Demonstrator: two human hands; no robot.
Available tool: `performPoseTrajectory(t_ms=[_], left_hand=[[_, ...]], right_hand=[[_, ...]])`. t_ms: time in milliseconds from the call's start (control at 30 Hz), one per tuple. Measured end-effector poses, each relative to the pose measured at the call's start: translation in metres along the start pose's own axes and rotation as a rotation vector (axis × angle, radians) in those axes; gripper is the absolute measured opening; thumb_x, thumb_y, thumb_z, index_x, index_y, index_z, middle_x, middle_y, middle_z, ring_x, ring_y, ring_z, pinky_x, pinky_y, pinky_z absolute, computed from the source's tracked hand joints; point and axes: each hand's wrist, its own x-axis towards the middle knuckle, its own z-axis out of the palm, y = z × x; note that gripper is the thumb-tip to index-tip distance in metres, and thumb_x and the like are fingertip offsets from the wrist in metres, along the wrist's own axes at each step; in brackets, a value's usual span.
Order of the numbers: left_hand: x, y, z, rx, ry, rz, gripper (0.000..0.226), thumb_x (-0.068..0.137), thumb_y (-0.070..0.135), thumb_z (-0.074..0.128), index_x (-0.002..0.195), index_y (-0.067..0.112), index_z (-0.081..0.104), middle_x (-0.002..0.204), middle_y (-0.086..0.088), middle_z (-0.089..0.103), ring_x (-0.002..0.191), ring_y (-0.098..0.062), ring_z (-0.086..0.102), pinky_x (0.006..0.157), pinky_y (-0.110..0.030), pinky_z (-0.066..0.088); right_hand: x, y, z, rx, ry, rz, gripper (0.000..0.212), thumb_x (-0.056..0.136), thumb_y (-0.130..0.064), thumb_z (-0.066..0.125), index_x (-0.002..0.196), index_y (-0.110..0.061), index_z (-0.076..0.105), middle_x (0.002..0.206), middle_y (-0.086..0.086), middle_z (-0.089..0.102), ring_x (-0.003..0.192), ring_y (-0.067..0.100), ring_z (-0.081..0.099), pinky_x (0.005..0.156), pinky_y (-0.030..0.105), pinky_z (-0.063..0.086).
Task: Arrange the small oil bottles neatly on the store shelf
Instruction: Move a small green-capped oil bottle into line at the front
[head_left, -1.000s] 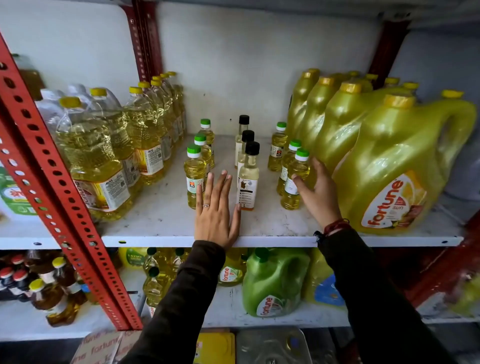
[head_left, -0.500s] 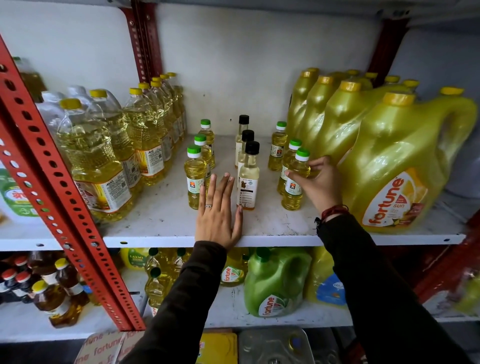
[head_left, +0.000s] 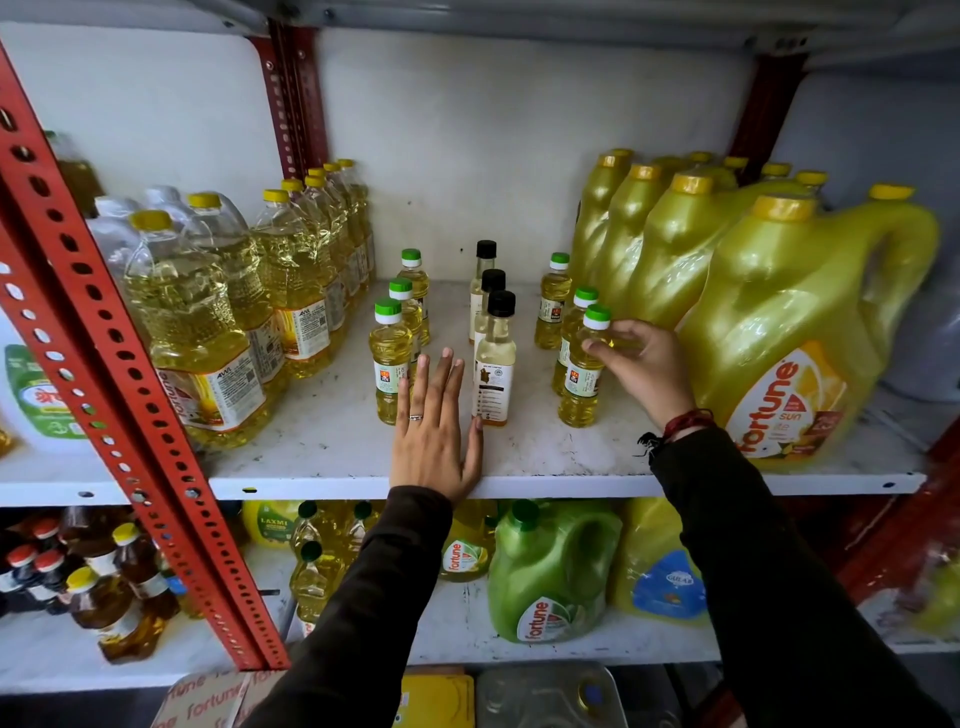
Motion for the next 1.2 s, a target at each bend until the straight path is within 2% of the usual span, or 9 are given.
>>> performPoseTrajectory(t_ms=[167,267,433,600,700,867,933,1067,1200], left_hand=[[0.000,0.001,-0.001,0.015,0.005,-0.011,0.075,0.099,0.042,0.036,0.161,0.005,0.020,0.170,-0.013,0.011,0.158,-0.027,0.002,0.129,-0.044,0.001],[0.000,0.001,-0.002,0.012,0.012,-0.017,0.075,0.098,0.042,0.037,0.162,0.006,0.019,0.170,-0.012,0.011,0.158,-0.026,-0.001,0.129,-0.042,-0.003],[0.000,0.002,-0.002,0.009,-0.005,-0.023,0.075,0.098,0.043,0.038,0.162,0.006,0.020,0.170,-0.012,0.011,0.158,-0.026,0.000,0.129,-0.041,-0.003],[0.000,0.002,-0.002,0.001,-0.005,-0.021,0.075,0.098,0.044,0.036,0.161,0.006,0.022,0.170,-0.012,0.011,0.158,-0.026,-0.001,0.129,-0.042,-0.003],[0.000,0.002,-0.003,0.003,-0.007,-0.025,0.075,0.098,0.045,0.035,0.161,0.006,0.023,0.170,-0.012,0.012,0.158,-0.026,-0.001,0.129,-0.042,-0.002],[0.001,0.001,-0.003,0.012,-0.003,-0.016,0.075,0.098,0.044,0.036,0.161,0.005,0.023,0.170,-0.012,0.013,0.158,-0.027,0.002,0.129,-0.042,-0.003],[0.002,0.001,-0.003,0.015,-0.007,-0.010,0.075,0.098,0.044,0.036,0.161,0.005,0.023,0.170,-0.012,0.013,0.158,-0.028,0.003,0.129,-0.043,0.000],[0.002,0.001,-0.002,0.003,-0.001,-0.018,0.075,0.098,0.044,0.038,0.161,0.005,0.023,0.170,-0.012,0.013,0.158,-0.027,0.002,0.129,-0.042,-0.002],[0.001,0.001,-0.002,-0.013,-0.014,-0.021,0.075,0.098,0.043,0.037,0.161,0.005,0.022,0.170,-0.014,0.013,0.158,-0.028,0.002,0.129,-0.043,0.000]], right_hand=[[-0.006,-0.008,0.004,-0.011,0.101,-0.007,0.043,0.068,-0.031,0.088,0.101,-0.012,0.068,0.097,-0.002,0.068,0.082,0.009,0.063,0.065,0.014,0.043],[-0.009,-0.012,0.006,-0.053,0.119,-0.024,0.048,0.065,-0.038,0.089,0.098,-0.012,0.065,0.096,-0.003,0.066,0.077,0.007,0.061,0.061,0.015,0.041],[-0.010,-0.012,0.004,-0.046,0.081,-0.016,0.061,0.067,-0.047,0.086,0.113,-0.015,0.064,0.109,-0.004,0.067,0.091,0.016,0.066,0.067,0.019,0.045],[-0.012,-0.013,0.001,-0.032,0.029,0.020,0.057,0.068,-0.037,0.087,0.116,-0.012,0.068,0.112,0.000,0.068,0.097,0.012,0.062,0.073,0.019,0.043],[-0.017,-0.014,0.001,-0.014,0.015,0.022,0.054,0.070,-0.028,0.088,0.116,-0.010,0.067,0.104,-0.002,0.063,0.090,0.006,0.058,0.065,0.009,0.037],[-0.020,-0.015,-0.002,0.024,-0.014,-0.012,0.054,0.071,-0.023,0.087,0.118,-0.006,0.067,0.106,-0.001,0.065,0.097,0.011,0.060,0.067,0.008,0.038],[-0.023,-0.015,-0.003,0.027,-0.030,-0.016,0.054,0.070,-0.022,0.087,0.118,-0.006,0.067,0.109,0.001,0.067,0.101,0.013,0.062,0.071,0.011,0.042],[-0.032,-0.014,-0.010,0.051,-0.031,-0.013,0.052,0.069,-0.022,0.088,0.115,-0.007,0.069,0.117,0.010,0.073,0.107,0.018,0.067,0.090,0.028,0.053],[-0.045,-0.011,-0.020,0.074,-0.049,-0.005,0.046,0.069,-0.022,0.088,0.111,-0.012,0.072,0.104,0.002,0.074,0.098,0.012,0.069,0.093,0.036,0.057]])
